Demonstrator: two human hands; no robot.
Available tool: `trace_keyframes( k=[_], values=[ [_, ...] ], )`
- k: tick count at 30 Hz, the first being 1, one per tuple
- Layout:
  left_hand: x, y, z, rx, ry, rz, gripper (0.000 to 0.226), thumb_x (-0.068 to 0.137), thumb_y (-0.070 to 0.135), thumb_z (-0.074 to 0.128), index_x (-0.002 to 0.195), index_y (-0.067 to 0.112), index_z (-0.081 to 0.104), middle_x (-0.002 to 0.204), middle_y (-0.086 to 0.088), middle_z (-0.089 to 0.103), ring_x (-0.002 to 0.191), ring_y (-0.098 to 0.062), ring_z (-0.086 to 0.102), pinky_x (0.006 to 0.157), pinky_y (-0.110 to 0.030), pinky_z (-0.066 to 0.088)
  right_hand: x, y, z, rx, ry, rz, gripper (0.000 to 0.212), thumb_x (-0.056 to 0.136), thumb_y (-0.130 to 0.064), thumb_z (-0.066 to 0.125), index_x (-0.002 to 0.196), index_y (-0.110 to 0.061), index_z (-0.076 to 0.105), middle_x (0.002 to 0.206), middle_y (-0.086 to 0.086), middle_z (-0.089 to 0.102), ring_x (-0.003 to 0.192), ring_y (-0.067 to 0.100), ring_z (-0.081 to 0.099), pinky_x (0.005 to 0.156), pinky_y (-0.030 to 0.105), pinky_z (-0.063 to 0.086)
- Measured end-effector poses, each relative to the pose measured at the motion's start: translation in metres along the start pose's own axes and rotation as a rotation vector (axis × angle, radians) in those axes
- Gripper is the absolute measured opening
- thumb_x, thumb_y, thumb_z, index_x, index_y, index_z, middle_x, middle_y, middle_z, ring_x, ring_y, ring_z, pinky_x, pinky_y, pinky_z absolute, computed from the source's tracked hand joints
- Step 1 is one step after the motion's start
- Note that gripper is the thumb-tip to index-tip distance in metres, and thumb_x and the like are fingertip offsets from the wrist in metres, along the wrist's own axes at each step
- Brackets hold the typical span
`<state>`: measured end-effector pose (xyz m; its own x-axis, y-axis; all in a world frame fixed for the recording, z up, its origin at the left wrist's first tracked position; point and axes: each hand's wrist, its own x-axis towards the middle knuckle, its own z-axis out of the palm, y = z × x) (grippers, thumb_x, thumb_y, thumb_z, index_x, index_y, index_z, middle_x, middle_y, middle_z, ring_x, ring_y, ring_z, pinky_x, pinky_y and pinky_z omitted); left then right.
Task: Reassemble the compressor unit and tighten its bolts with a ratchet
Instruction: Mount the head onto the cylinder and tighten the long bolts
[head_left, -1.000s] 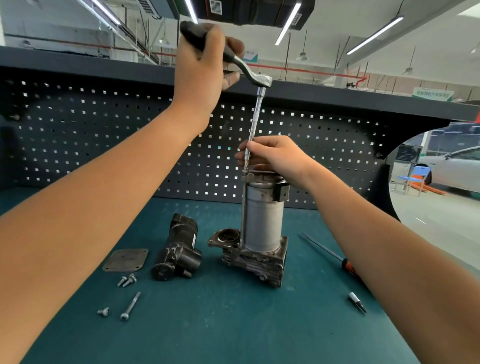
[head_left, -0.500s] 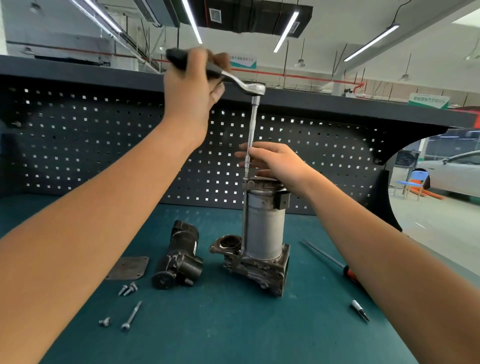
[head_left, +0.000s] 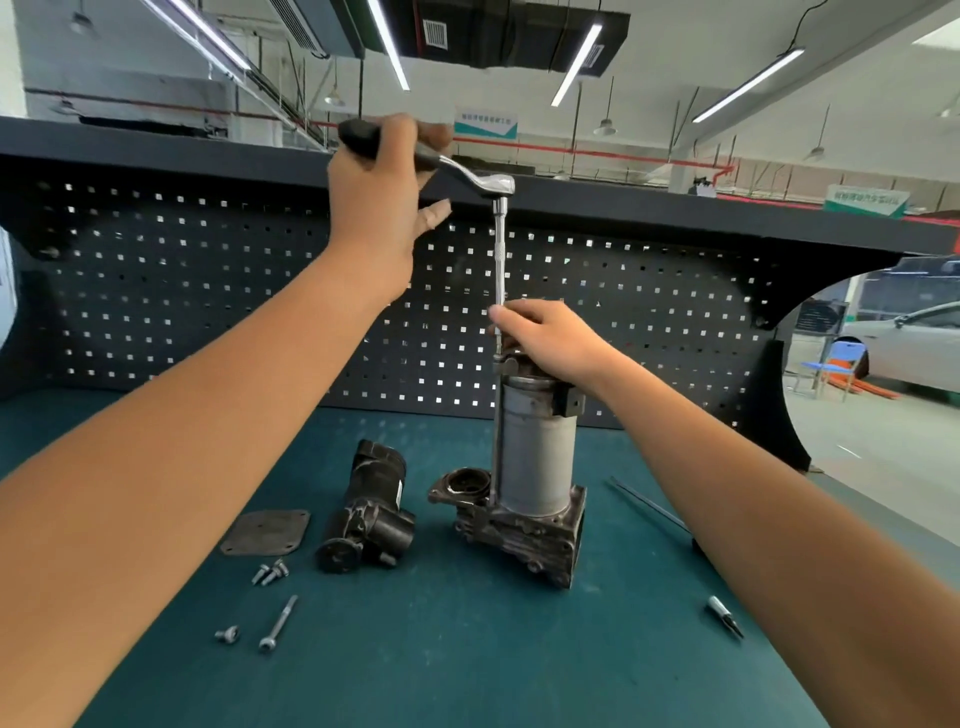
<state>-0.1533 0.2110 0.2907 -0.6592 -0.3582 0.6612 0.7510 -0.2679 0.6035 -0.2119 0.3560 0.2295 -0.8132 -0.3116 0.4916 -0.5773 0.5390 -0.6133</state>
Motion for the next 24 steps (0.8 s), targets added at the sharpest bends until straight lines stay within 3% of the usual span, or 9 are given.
trace_keyframes(
  k=[2,4,6,8,10,15,21,24],
  values=[
    [0.005,0.0,-0.004,-0.028,-0.008,-0.051,0.015,0.09,0.016,0.044,0.079,0.019,0.054,0.093,0.002,0.068,0.103,-0.014,0.063,0.073,-0.037,0.051,-0.002,0.001,0.001,-0.19,-0.14,0.039,0.046,0.092,-0.054,0.041,0.111,-0.017,0.06,0.11,0.002,0.063,0.104,0.018,0.054,0.087,0.03,0.04],
    [0.008,0.0,-0.007,-0.033,-0.04,-0.057,0.016,0.09,0.016,0.044,0.079,0.019,0.054,0.085,0.006,0.068,0.1,-0.011,0.066,0.075,-0.038,0.05,-0.005,0.002,0.003,-0.525,-0.298,0.037,0.046,0.086,-0.064,0.042,0.096,-0.02,0.051,0.092,-0.009,0.056,0.1,0.021,0.049,0.098,0.039,0.032],
    [0.007,0.0,-0.01,-0.006,-0.059,-0.027,0.017,0.09,0.015,0.044,0.078,0.019,0.055,0.083,0.007,0.069,0.096,-0.007,0.066,0.076,-0.039,0.05,-0.008,0.0,0.006,-0.756,-0.333,0.023,0.05,0.083,-0.066,0.047,0.094,-0.017,0.041,0.083,-0.006,0.053,0.093,0.023,0.049,0.108,0.052,0.018],
    [0.005,-0.001,-0.013,0.035,-0.07,0.011,0.016,0.09,0.015,0.045,0.079,0.019,0.055,0.085,0.008,0.069,0.095,-0.005,0.066,0.075,-0.039,0.05,-0.011,0.0,0.007,-0.863,-0.307,0.032,0.056,0.082,-0.063,0.05,0.106,-0.013,0.045,0.106,0.002,0.058,0.105,0.026,0.051,0.108,0.057,0.013],
    [0.003,-0.001,-0.014,0.066,-0.084,0.04,0.016,0.09,0.015,0.045,0.079,0.018,0.056,0.086,0.008,0.069,0.095,-0.003,0.066,0.074,-0.036,0.051,-0.019,0.005,0.004,-0.946,-0.248,0.023,0.069,0.081,-0.062,0.052,0.128,-0.013,0.041,0.134,0.005,0.047,0.122,0.028,0.043,0.106,0.056,0.02],
    [-0.002,0.0,-0.016,0.078,-0.093,0.054,0.033,0.09,0.015,0.045,0.064,0.026,0.061,0.083,0.011,0.07,0.096,-0.004,0.065,0.068,-0.032,0.052,-0.043,0.028,-0.006,-0.689,-0.075,-0.096,0.08,0.078,-0.053,0.064,0.144,-0.024,0.028,0.149,-0.005,0.032,0.137,0.016,0.027,0.106,0.048,0.033],
    [-0.008,0.003,-0.021,0.083,-0.106,0.068,0.033,0.091,0.015,0.044,0.064,0.026,0.059,0.083,0.011,0.07,0.096,-0.003,0.065,0.069,-0.032,0.053,-0.039,0.026,-0.005,-0.815,-0.07,-0.139,0.068,0.085,-0.055,0.054,0.143,-0.027,0.033,0.149,-0.004,0.034,0.138,0.018,0.027,0.107,0.044,0.025],
    [-0.01,0.001,-0.022,0.097,-0.093,0.095,0.029,0.091,0.016,0.044,0.068,0.026,0.058,0.087,0.009,0.069,0.099,-0.003,0.064,0.07,-0.032,0.055,-0.044,0.032,-0.004,-0.497,-0.009,-0.062,0.062,0.089,-0.052,0.048,0.143,-0.025,0.035,0.153,-0.005,0.026,0.14,0.016,0.021,0.113,0.044,0.023]
  ],
)
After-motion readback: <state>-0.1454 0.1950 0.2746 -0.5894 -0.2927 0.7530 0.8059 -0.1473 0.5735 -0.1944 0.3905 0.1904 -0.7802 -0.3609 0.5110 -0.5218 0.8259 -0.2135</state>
